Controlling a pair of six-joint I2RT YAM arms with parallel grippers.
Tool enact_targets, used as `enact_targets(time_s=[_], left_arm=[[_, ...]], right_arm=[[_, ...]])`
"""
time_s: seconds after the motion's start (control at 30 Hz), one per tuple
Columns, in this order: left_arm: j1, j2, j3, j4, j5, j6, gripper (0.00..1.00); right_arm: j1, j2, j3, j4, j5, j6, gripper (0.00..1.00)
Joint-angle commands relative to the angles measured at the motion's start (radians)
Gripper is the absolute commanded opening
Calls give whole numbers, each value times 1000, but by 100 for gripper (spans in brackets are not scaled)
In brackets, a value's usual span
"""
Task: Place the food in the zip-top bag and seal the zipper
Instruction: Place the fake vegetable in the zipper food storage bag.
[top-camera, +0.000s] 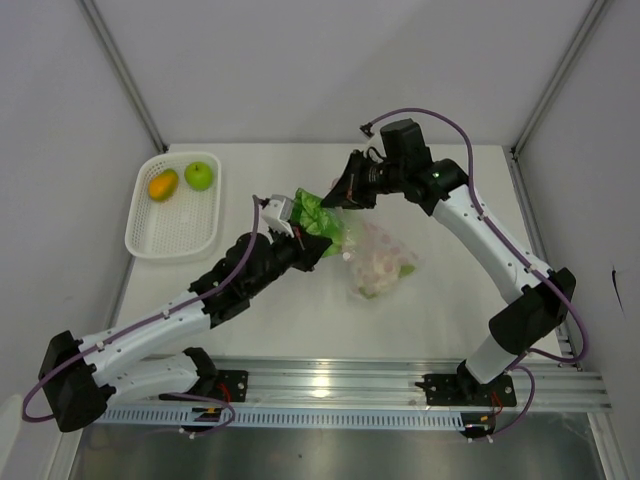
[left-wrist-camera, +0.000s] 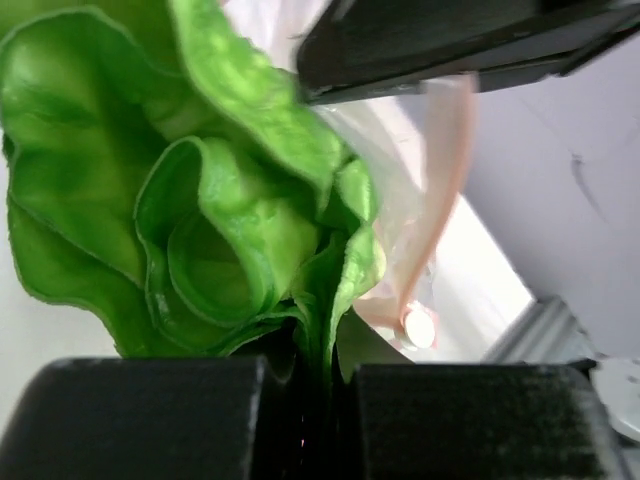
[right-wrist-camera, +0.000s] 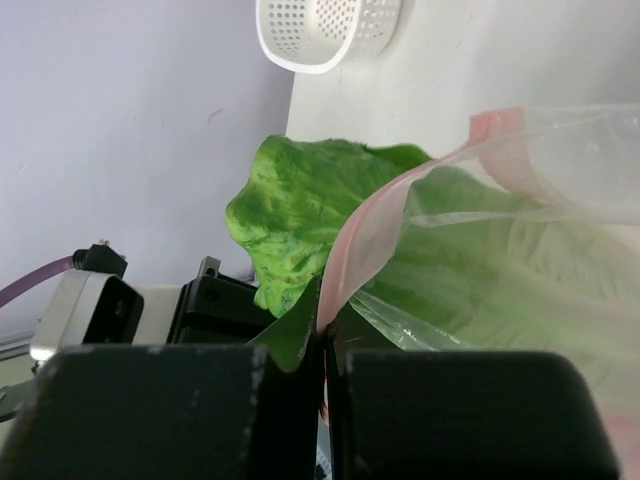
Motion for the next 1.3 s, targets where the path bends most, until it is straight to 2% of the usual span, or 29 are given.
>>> enact_targets(time_s=[0.0, 0.07, 0.17, 0.23, 0.27, 0.43, 0.47, 0.5, 0.53, 0.6, 0.63, 0.67, 0.7, 0.73, 0.77, 0.8, 0.83, 0.87, 0.9, 0.93, 0.97, 1.0, 1.03, 1.1, 1.17, 1.2, 1.27], left_arm=[[-3, -32, 5, 137, 185, -121, 0], [-3, -20, 12, 70, 165, -171, 1], [3, -1, 55, -99, 35, -316, 1], [3, -33, 33, -48, 3, -356, 1], [3, -46, 4, 32, 0, -357, 1], [5, -49, 31, 6, -103, -396, 1], [6, -22, 32, 23, -89, -361, 0], [8, 6, 34, 105, -54, -318, 1], [17, 49, 45, 130, 101, -281, 1], [80, 217, 206, 4, 306, -280, 0], [91, 244, 224, -54, 398, -291, 1], [83, 230, 177, 19, 395, -320, 1], [63, 107, 55, 132, 351, -331, 0], [-4, 32, -33, 305, 185, -318, 1], [-45, -28, -37, 284, 77, -228, 1], [-70, -59, 74, 190, 4, -198, 1], [-72, -34, 109, 22, -28, -183, 1], [-60, 3, 138, -21, -22, -158, 0], [-44, 108, 210, -55, 16, -149, 1], [6, 173, 244, -157, 77, -140, 1], [26, 228, 279, -232, 189, -140, 1], [31, 283, 331, -276, 190, -138, 1], [26, 276, 318, -284, 190, -132, 1], [11, 212, 238, -167, 156, -135, 1], [-47, 85, 162, -91, 39, -103, 1], [-67, 47, 146, -78, -82, -86, 0], [-100, -22, 105, -63, -175, -68, 1]], right_arm=[[3, -15, 32, 2, 61, -41, 0], [3, -15, 51, -30, 91, -69, 0], [14, 0, 96, -93, 139, -124, 0], [28, 14, 114, -158, 179, -156, 0], [31, 19, 114, -167, 184, -170, 0], [43, -13, 68, -117, 81, -147, 0], [43, -21, 58, -101, 56, -141, 0], [43, -23, 42, -84, 41, -137, 0], [40, -21, 36, -78, 33, -138, 0], [32, -6, 25, -89, 30, -140, 0], [29, -3, 18, -90, 21, -136, 0], [28, -4, 16, -87, 9, -129, 0], [31, -21, 15, -54, -8, -111, 0], [32, -30, 4, -28, -28, -98, 0], [32, -41, 1, -12, -55, -86, 0], [31, -50, 1, 8, -66, -77, 0], [26, -52, -7, 21, -83, -51, 0], [22, -50, -14, 43, -132, -34, 0], [20, -46, -25, 99, -158, -12, 0], [20, -41, -46, 130, -178, 33, 0], [25, -38, -48, 164, -201, 49, 0], [31, -30, -44, 167, -205, 58, 0], [37, -29, -25, 167, -214, 67, 0], [45, -35, -27, 216, -263, 95, 0], [43, -50, -22, 213, -248, 100, 0], [36, -55, -24, 212, -234, 98, 0], [26, -59, -33, 197, -226, 94, 0]])
